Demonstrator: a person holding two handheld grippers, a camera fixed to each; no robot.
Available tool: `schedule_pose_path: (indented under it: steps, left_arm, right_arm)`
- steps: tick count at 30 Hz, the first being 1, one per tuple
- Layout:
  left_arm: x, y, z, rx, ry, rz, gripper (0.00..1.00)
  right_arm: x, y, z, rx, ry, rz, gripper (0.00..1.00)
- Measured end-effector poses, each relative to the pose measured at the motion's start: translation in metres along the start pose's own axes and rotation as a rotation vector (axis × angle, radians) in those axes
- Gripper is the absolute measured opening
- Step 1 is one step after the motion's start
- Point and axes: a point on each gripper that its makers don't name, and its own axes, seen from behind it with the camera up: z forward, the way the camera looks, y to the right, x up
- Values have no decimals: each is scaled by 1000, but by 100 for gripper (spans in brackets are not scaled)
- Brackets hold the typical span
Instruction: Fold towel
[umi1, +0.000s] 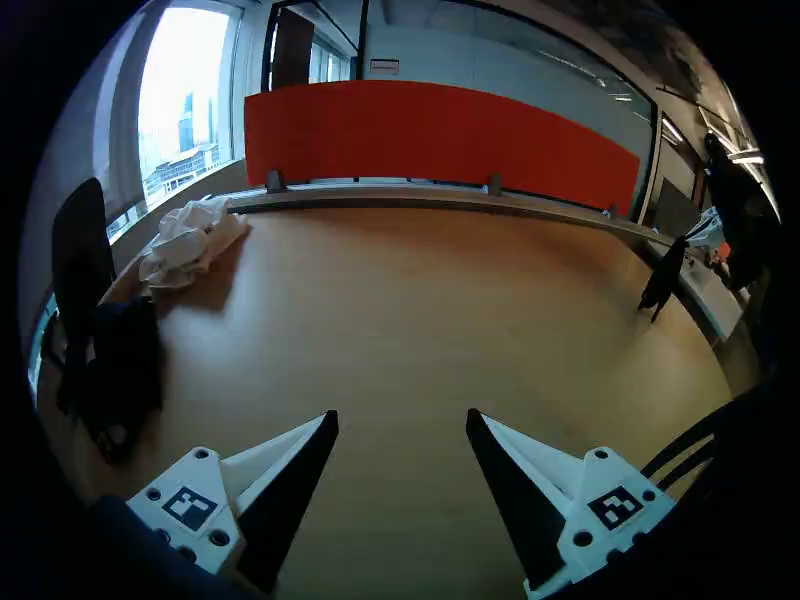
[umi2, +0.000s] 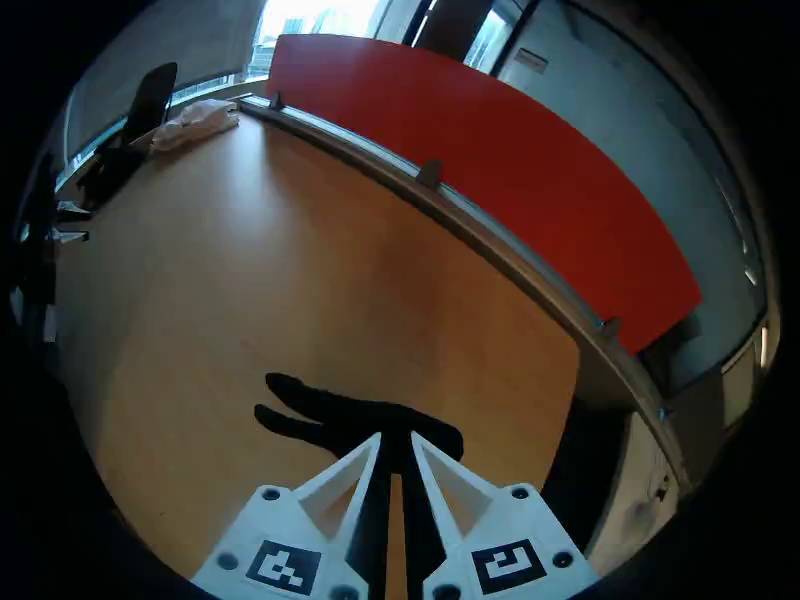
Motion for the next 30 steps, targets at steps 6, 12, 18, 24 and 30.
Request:
schedule_pose_path:
  steps: [6, 12, 18, 24, 30]
  left_arm:
    - [-1, 2, -1, 1, -3, 1, 95]
    - [-2, 5, -1, -1, -5, 2, 95]
    - [-1, 8, -2, -5, -4, 10, 95]
    - [-1, 9, -3, -10, -5, 11, 95]
    - [-2, 10, -3, -12, -9, 18, 95]
  right_arm:
    - [-3, 3, 0, -1, -1, 1, 6]
    - [-14, 1, -1, 3, -10, 6, 6]
    - [-37, -4, -7, 15, -34, 20, 6]
    - [-76, -12, -11, 31, -90, 23, 6]
    - [-115, -22, -12, 46, -158, 31, 6]
